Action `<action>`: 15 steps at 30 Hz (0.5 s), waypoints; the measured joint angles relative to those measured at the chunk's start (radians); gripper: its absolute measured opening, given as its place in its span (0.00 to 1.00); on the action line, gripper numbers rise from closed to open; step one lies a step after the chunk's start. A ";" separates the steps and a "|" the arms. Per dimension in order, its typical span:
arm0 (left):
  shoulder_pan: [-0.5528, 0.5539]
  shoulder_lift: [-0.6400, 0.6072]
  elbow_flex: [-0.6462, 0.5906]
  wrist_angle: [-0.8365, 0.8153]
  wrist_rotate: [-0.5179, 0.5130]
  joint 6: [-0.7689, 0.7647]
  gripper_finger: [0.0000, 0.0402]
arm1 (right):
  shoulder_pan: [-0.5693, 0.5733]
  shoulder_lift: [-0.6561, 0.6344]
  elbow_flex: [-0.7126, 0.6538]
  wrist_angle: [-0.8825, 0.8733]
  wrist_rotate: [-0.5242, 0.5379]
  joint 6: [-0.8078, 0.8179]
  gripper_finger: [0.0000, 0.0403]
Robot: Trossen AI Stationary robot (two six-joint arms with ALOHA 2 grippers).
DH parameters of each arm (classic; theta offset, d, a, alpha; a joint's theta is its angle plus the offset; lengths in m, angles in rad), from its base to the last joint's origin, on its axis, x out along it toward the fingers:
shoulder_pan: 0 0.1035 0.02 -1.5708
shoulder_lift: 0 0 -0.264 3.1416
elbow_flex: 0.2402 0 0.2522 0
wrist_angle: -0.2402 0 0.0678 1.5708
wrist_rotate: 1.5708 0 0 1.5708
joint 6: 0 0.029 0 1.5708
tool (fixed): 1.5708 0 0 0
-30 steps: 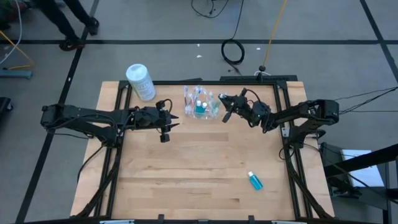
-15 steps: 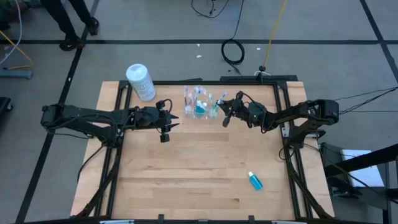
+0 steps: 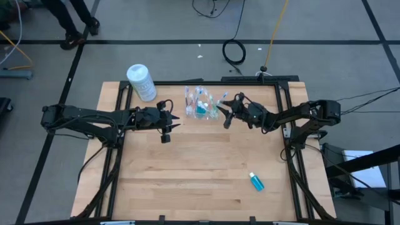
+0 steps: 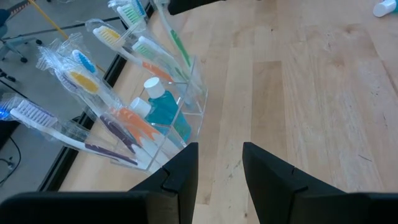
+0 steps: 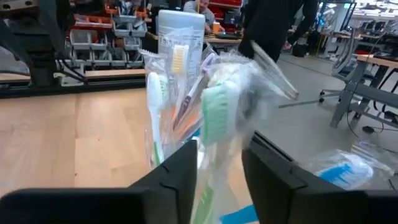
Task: Pick & Place toothbrushing station
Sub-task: Put the blue mouthwash bottle into the transparent organizer
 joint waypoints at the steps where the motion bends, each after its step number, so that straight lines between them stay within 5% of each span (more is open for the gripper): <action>1: 0.000 0.000 0.000 0.000 0.000 0.000 0.33 | 0.000 -0.005 0.000 -0.001 0.000 0.000 0.33; 15: 0.000 0.000 0.000 0.001 0.000 0.000 0.33 | 0.103 -0.175 0.000 -0.157 0.005 0.036 0.45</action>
